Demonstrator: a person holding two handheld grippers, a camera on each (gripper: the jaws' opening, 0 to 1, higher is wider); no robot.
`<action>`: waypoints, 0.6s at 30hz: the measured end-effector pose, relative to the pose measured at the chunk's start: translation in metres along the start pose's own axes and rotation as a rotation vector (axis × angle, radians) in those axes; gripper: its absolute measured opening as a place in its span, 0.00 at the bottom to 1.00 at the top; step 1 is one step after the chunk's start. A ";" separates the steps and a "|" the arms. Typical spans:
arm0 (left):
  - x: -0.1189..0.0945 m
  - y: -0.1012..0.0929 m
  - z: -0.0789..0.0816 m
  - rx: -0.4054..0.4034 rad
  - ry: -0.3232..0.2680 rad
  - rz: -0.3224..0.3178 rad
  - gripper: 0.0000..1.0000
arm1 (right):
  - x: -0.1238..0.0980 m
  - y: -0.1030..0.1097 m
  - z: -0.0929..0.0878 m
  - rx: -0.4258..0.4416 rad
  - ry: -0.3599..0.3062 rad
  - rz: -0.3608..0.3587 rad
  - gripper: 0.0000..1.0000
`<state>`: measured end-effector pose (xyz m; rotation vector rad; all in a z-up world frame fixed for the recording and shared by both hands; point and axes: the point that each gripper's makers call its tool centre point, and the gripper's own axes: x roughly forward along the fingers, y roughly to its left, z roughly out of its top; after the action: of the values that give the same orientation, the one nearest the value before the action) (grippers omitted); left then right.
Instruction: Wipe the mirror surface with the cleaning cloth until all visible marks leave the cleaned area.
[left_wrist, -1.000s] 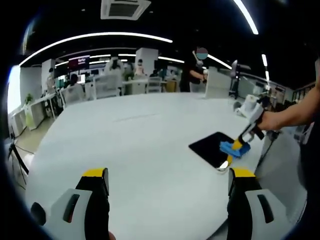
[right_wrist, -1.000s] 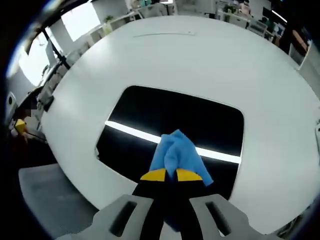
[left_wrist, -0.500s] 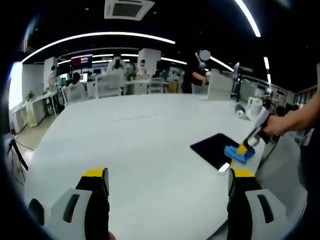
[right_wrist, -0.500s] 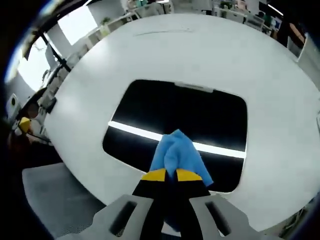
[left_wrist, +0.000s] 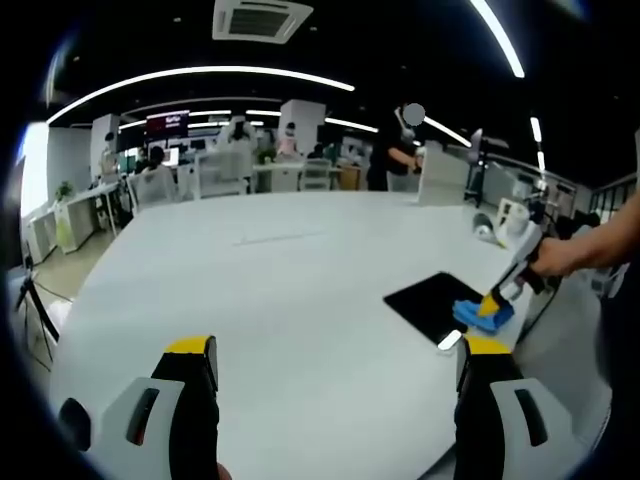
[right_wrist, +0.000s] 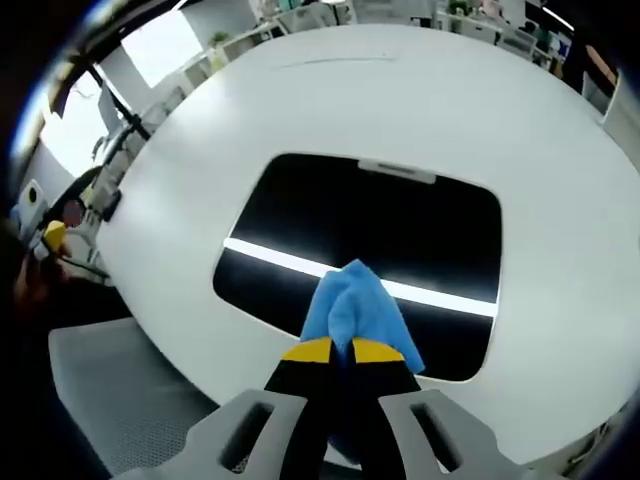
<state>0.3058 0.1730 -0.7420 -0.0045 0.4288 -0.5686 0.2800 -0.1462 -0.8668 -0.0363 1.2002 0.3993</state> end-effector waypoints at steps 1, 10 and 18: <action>0.000 -0.001 0.000 0.001 0.000 -0.001 0.99 | 0.000 -0.002 0.000 -0.005 -0.001 -0.005 0.00; 0.000 -0.006 -0.001 0.015 0.009 -0.004 0.99 | -0.006 -0.023 -0.003 0.009 0.001 -0.012 0.00; -0.001 -0.009 0.005 0.025 0.010 -0.003 0.99 | -0.008 -0.031 -0.004 0.009 0.008 -0.004 0.00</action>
<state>0.3025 0.1654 -0.7364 0.0218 0.4311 -0.5775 0.2839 -0.1780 -0.8668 -0.0327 1.2094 0.3908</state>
